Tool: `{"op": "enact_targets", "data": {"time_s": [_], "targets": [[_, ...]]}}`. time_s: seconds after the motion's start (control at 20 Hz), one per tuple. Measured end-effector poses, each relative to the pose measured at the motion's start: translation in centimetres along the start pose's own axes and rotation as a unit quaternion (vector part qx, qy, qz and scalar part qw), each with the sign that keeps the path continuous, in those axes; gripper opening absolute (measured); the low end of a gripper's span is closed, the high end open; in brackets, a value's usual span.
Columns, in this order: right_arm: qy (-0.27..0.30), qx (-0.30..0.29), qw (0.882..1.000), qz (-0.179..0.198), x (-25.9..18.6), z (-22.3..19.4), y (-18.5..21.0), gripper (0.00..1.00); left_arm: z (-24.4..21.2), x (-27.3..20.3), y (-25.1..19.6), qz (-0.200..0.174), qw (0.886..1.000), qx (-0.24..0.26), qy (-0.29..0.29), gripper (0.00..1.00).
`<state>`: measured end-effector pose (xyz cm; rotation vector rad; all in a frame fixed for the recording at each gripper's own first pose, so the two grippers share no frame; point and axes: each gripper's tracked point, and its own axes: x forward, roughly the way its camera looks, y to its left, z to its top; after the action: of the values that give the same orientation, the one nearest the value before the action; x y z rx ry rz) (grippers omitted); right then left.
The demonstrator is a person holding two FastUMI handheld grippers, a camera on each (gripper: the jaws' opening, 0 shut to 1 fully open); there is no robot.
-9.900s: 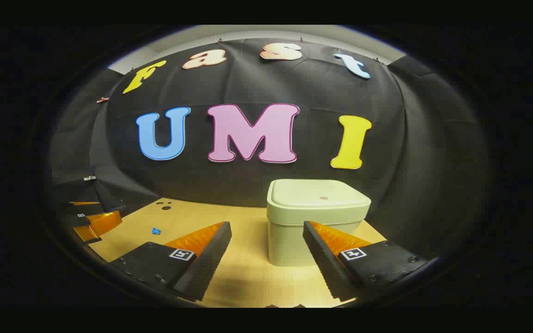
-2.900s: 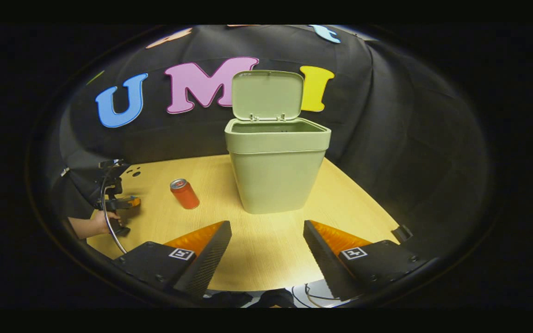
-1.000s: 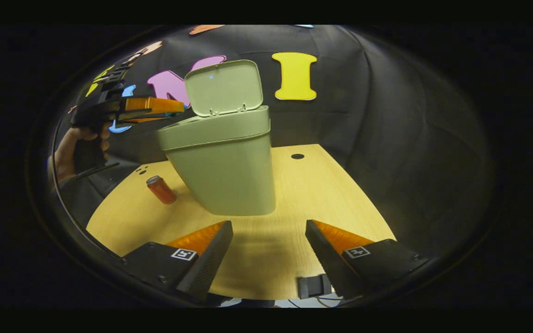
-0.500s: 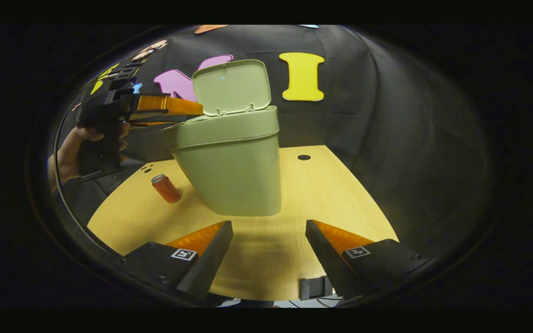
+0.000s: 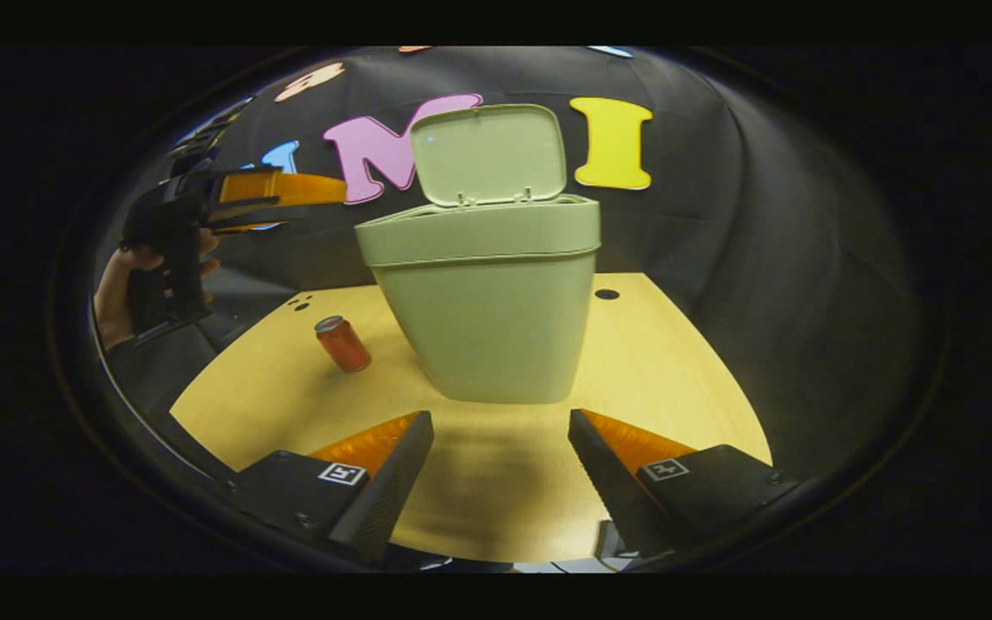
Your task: Press the lid of the desktop garbage bin to open it, pick up the crumpled paper on the desktop and throw it into the bin, then pick up the pop can on the desktop and drop it into the bin, and finally close the garbage bin lid.
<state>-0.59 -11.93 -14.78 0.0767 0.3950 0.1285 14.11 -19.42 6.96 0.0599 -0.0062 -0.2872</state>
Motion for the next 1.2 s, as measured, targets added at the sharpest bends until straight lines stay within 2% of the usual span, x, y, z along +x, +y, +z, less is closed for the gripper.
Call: {"op": "enact_targets", "data": {"time_s": [0.2,0.35,0.6,1.0,1.2], "targets": [[-0.009,-0.018,1.000,0.017,1.7,1.0,3.9,0.99,-4.2,-5.6,6.6,0.053,0.998,0.004,0.027,0.98],[-0.007,-0.034,0.999,0.032,3.7,1.2,7.3,0.99,-8.0,-9.8,9.9,0.084,0.994,-0.034,0.053,0.98],[0.002,-0.063,0.996,0.070,7.4,1.4,13.8,1.00,-11.9,-15.1,15.4,0.150,0.984,-0.068,0.074,0.98],[0.001,-0.119,0.986,0.114,14.1,1.4,21.0,0.99,-17.6,-21.0,21.0,0.222,0.961,-0.117,0.114,0.96],[0.010,-0.130,0.984,0.119,17.3,0.3,23.2,0.99,-19.8,-22.5,22.1,0.237,0.952,-0.157,0.116,0.96]]}}
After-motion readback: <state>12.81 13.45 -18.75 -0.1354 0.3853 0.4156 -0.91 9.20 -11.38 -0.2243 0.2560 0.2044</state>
